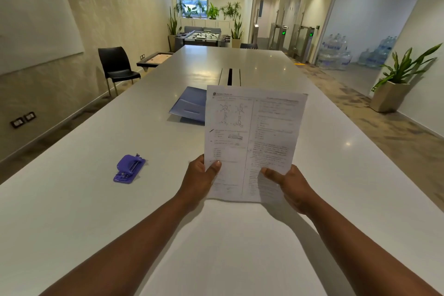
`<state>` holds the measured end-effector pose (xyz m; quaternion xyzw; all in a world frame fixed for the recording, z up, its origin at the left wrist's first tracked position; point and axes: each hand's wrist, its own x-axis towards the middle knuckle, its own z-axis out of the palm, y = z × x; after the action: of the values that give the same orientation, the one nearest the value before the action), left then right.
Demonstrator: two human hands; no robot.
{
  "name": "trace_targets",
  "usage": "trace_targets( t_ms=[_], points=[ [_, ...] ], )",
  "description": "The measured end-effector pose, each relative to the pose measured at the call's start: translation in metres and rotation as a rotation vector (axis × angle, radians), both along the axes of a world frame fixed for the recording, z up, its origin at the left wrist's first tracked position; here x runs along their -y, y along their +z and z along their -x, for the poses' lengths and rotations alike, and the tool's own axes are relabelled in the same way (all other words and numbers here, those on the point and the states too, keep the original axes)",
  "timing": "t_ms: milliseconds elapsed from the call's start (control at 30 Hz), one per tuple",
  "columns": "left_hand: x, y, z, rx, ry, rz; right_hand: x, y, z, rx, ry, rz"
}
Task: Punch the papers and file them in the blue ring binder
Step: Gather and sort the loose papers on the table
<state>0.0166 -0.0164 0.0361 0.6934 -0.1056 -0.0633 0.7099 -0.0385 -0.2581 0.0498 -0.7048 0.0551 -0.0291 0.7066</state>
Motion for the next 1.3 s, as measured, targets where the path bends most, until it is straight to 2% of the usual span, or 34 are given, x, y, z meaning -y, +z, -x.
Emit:
trace_targets(
  t_ms=[200,333,467,667,900,1033,1167,1300],
  points=[
    [-0.007,0.010,-0.002,-0.024,-0.039,-0.082,0.004,0.031,0.000,0.078,0.001,-0.012],
    [-0.011,0.023,-0.011,-0.068,-0.087,-0.140,0.003,0.032,-0.001,0.059,-0.024,-0.047],
    [-0.011,0.053,-0.030,-0.080,-0.024,-0.077,0.001,0.029,0.000,-0.006,0.043,-0.156],
    [-0.005,0.090,-0.049,-0.058,0.132,0.007,-0.001,0.029,0.007,-0.023,0.089,-0.072],
    [-0.002,0.097,-0.057,-0.075,0.218,0.129,0.001,0.023,0.011,-0.030,0.057,0.069],
    [-0.002,0.096,-0.057,0.007,0.311,0.075,0.000,0.022,0.011,-0.030,0.065,0.072],
    [0.000,0.091,-0.056,0.201,0.446,-0.093,-0.003,0.021,0.010,-0.025,0.068,0.106],
    [-0.002,0.089,-0.056,0.339,0.465,-0.229,-0.004,0.022,0.010,-0.022,0.053,0.116]
  ],
)
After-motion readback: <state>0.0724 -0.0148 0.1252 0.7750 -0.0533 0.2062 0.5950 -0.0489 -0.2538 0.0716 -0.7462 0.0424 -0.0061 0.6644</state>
